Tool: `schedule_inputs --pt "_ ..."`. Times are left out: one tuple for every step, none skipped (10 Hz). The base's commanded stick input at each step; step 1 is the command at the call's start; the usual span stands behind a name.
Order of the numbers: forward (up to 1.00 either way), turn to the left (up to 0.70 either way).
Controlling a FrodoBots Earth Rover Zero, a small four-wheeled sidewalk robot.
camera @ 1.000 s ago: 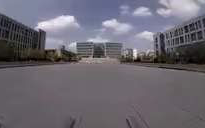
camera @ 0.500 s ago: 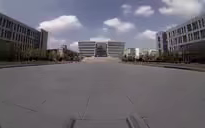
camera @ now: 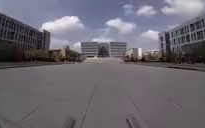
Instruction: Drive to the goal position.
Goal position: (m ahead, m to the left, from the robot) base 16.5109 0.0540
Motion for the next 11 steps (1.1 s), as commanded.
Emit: schedule_inputs --pt "0.7 0.07" --pt "0.7 0.07" --pt "0.7 0.07" --pt "0.7 0.07" --pt "0.7 0.07" --pt "0.7 0.07" --pt "0.7 0.07" --pt "0.7 0.07" --pt "0.7 0.07" --pt "0.7 0.07" --pt "0.7 0.07"
